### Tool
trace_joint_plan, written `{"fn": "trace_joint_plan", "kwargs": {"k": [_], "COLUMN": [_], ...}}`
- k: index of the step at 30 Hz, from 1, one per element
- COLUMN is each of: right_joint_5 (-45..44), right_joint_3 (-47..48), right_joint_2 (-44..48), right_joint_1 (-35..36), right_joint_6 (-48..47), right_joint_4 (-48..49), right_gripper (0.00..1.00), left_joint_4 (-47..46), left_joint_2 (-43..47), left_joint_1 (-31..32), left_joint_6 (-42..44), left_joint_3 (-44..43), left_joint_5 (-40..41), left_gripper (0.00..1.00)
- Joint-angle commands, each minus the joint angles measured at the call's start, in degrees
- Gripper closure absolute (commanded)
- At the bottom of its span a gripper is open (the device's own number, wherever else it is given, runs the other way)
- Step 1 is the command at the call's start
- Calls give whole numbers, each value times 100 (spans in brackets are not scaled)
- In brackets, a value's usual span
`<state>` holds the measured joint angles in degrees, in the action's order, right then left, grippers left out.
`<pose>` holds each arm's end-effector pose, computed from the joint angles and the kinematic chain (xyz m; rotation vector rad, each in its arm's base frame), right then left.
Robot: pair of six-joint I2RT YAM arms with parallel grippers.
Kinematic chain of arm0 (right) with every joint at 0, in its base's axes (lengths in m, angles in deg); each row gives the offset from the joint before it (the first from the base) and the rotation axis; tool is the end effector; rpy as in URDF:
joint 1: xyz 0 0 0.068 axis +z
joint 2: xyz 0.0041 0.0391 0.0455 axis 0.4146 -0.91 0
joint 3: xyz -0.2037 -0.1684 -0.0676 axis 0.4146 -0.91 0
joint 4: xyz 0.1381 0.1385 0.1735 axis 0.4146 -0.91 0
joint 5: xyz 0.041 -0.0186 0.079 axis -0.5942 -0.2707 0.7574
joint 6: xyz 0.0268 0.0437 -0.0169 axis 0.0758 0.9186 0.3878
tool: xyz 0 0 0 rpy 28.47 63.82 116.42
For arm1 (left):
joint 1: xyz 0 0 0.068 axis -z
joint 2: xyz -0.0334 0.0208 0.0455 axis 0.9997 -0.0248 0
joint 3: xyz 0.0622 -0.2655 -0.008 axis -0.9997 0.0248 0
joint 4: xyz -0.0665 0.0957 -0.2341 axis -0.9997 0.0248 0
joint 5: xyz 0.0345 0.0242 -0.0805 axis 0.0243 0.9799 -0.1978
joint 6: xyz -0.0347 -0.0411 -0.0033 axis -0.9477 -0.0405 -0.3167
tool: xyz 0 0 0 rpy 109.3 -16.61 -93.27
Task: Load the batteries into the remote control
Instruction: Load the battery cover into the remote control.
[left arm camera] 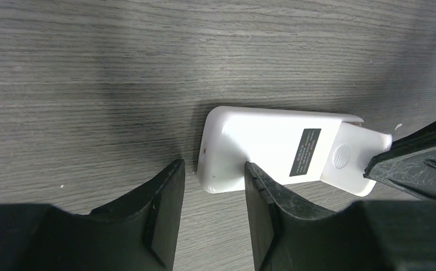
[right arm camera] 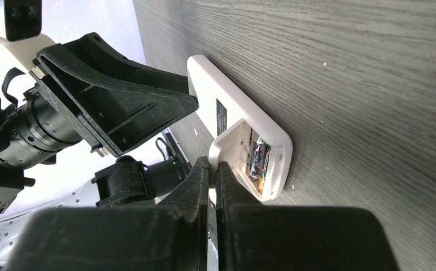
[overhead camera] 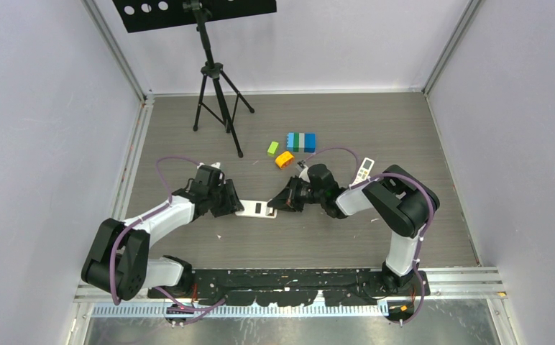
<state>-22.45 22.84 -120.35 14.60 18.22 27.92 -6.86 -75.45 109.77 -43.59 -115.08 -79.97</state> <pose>0.2447 0.2224 0.1132 0.1798 2.4577 1.5530 0.2129 -0.0883 0.1573 -0.3221 2.6035 -0.5857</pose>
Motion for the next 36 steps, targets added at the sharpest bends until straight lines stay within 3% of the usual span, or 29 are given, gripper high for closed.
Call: {"fn": "trace_joint_plan", "kwargs": {"k": [1,5,19,26,31,36], "right_joint_5": [-166,-264,-472,-611,-567,-604], "right_joint_3": [-53,39,496,622,652,652], "right_joint_2": [-103,82,573,716,549,479], "right_joint_1": [28,28,20,11,11,11], "right_joint_6": [-92,-307,-835,-1056,-1069,-1089], "right_joint_4": [-202,-727,-2075,-2542,-2463,-2376], "right_gripper": [89,76,61,61,68,68], "left_joint_4": [-47,-13,254,278,280,271], "left_joint_2": [-38,-23,27,12,4,-24], "left_joint_1": [-36,-36,-45,-45,-45,-48], "left_joint_6": [100,108,344,353,354,356], "left_joint_3": [-34,-58,-225,-232,-238,-223], "left_joint_5": [-36,-17,228,238,233,231], "left_gripper": [55,55,54,53,52,52]}}
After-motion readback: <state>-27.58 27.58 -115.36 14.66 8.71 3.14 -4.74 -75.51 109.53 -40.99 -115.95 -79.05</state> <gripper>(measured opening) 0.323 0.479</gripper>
